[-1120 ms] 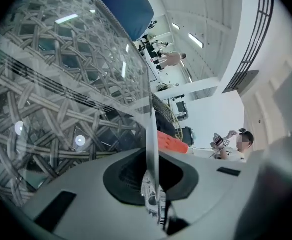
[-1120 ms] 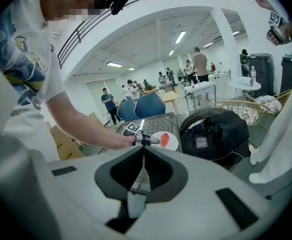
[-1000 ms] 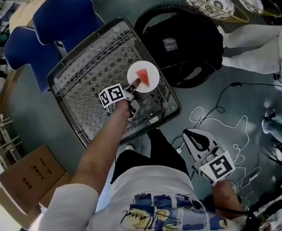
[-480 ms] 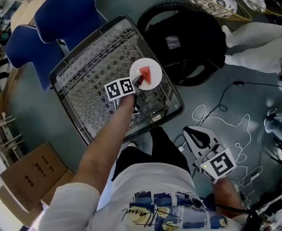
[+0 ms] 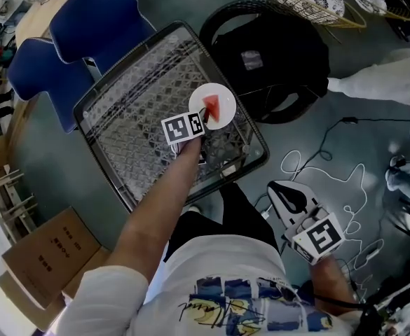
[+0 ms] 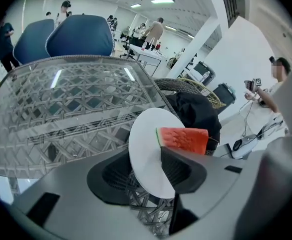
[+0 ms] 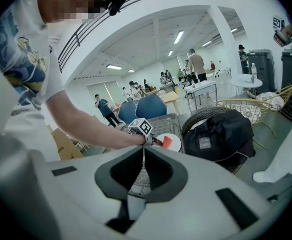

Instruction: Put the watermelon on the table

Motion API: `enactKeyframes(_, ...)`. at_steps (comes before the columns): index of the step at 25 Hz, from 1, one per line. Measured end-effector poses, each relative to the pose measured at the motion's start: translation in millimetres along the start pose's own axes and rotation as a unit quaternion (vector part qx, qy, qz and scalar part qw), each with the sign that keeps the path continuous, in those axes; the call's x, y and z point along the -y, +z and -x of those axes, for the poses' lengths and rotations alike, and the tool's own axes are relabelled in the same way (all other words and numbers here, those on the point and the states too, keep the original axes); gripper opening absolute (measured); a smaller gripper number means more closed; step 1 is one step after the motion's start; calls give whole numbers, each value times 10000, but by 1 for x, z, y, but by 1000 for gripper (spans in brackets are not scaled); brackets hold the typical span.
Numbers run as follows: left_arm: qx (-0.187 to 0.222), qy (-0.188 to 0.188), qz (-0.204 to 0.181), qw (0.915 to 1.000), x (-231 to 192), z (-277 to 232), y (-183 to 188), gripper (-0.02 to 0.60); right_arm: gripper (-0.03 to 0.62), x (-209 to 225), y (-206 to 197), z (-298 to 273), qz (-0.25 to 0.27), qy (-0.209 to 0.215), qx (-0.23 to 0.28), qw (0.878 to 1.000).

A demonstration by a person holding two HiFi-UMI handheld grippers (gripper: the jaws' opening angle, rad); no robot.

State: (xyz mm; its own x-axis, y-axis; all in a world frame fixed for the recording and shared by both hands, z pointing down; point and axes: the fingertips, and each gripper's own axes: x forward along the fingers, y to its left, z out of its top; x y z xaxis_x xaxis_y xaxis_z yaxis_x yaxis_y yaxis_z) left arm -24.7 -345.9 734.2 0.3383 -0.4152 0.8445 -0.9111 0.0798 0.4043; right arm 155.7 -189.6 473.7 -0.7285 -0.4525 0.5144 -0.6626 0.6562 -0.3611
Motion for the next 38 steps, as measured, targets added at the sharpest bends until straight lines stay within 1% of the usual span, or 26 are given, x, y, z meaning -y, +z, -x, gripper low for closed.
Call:
enactKeyframes(4,26,258,-264,9993,-2,0,0,184,14,-1,-3,1,16,1,-26,10000)
enactKeyframes(6,-22,467,-529,9975,-4,-1,0,199,14,-3,-6,1,26,2,-32,10000)
enactKeyframes(8,-61,638,-772,9950,-8,0,-2,201,14,-6,-6,1,43,6,-45,10000)
enactKeyframes(13,51,622,-934,9937,-10,6,2,201,14,-10,-7,-1,97,-25,-98,9999)
enactKeyframes(17,190,513,-1035,9931,-12,23,4,201,14,-18,-6,-4,221,-31,-61,9997)
enactKeyframes(19,300,370,-1020,9936,-13,36,4,201,14,-25,-5,-7,310,-27,-33,9995)
enactKeyframes(22,596,84,-941,9937,-16,64,4,199,14,-38,-6,-13,438,-36,-20,9990)
enactKeyframes(25,843,-295,-810,9927,-19,97,-4,194,14,-57,-10,-15,588,-59,-41,9982)
enactKeyframes(27,955,-623,-803,9902,-18,122,-15,122,14,-71,-14,-15,740,-98,-58,9972)
enactKeyframes(28,998,-765,-903,9879,-17,137,-22,85,14,-77,-15,-14,824,-127,-45,9965)
enactKeyframes(29,1045,-876,-1053,9850,-16,152,-30,29,14,-85,-16,-13,900,-157,-13,9958)
enactKeyframes(30,1110,-965,-1196,9819,-16,169,-37,11,14,-92,-15,-11,966,-185,27,9951)
enactKeyframes(33,1368,-1225,-1368,9734,-22,225,-58,9,14,-119,-14,-6,1170,-266,153,9927)
enactKeyframes(35,1500,-1510,-1458,9662,-24,266,-75,9,14,-144,-16,-4,1299,-283,222,9909)
enactKeyframes(38,1759,-2028,-1672,9487,-24,335,-103,9,14,-192,-22,-5,1483,-194,292,9883)
